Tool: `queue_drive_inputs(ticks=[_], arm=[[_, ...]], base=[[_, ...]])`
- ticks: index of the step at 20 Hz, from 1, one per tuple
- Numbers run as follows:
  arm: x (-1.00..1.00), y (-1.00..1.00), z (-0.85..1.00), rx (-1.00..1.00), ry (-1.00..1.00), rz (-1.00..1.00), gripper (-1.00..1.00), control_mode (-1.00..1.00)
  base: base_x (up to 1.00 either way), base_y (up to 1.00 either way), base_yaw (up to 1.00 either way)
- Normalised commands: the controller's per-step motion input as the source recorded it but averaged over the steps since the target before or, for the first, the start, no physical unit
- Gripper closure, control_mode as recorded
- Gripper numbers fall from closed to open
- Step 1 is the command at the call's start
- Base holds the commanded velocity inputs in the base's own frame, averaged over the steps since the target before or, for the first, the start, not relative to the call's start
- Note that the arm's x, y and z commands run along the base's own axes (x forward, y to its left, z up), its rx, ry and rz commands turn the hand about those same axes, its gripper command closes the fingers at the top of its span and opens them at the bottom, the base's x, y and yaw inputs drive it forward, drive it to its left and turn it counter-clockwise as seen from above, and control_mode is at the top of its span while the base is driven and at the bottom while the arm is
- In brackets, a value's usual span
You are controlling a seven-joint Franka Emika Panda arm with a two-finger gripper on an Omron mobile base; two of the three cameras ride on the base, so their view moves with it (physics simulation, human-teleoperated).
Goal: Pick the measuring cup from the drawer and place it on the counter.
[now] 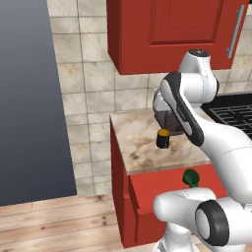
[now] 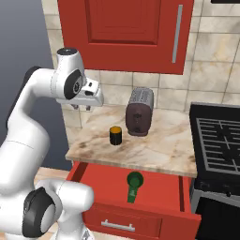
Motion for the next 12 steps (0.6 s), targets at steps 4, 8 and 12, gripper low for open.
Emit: queue_drive_inputs(ticks=[4, 8, 12], arm=[[0.0, 0.0, 0.0, 0.0, 0.0, 0.0, -1.0, 1.0], [0.0, 0.0, 0.0, 0.0, 0.0, 0.0, -1.0, 1.0], [0.0, 0.0, 0.0, 0.0, 0.0, 0.0, -1.0, 1.0]], base=[[0.0, 0.0, 0.0], [-0.05, 0.29, -0.08], [-0.43, 0.61, -0.32]])
